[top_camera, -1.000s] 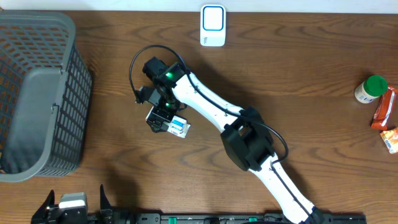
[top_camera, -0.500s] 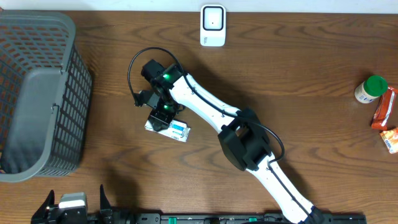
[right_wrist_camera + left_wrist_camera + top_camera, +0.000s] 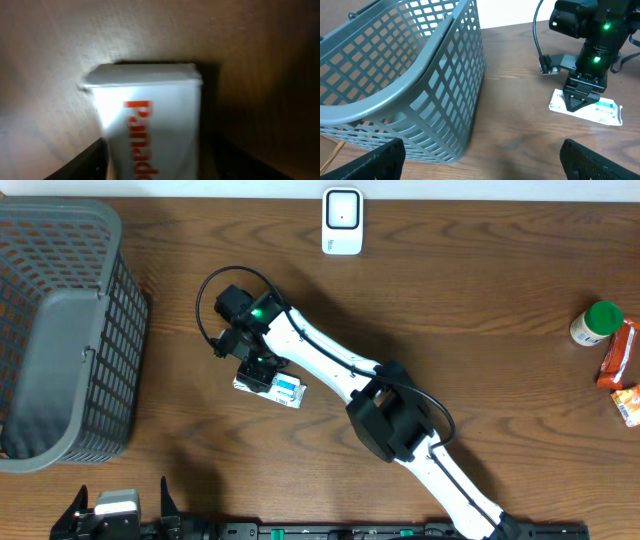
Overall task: Scan the item barcode
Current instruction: 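Reach the right gripper to the white Panadol box and grasp it, then hold the Panadol box in front of the scanner with the right gripper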
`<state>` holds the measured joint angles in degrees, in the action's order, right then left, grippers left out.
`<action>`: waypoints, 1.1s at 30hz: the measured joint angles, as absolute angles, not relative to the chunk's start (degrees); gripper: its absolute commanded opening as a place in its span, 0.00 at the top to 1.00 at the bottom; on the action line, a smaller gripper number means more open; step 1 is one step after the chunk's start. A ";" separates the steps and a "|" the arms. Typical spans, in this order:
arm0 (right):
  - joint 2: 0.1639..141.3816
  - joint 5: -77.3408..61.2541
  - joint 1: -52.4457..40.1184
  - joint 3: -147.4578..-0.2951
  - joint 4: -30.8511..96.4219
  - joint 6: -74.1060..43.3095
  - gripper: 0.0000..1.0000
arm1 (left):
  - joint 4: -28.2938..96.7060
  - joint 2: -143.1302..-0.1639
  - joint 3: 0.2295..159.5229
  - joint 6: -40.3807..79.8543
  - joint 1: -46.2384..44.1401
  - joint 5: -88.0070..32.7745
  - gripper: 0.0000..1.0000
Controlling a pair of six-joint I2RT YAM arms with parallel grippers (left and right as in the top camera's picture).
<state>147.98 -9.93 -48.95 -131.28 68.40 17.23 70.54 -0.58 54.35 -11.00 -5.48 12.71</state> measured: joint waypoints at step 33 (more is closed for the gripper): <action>155.09 -22.57 -44.18 -148.49 97.19 15.38 0.83 | 70.52 -0.58 54.35 -10.98 -5.48 12.71 0.01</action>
<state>155.09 -22.57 -44.18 -148.49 97.19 15.38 70.52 -0.58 54.35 -10.98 -5.48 12.71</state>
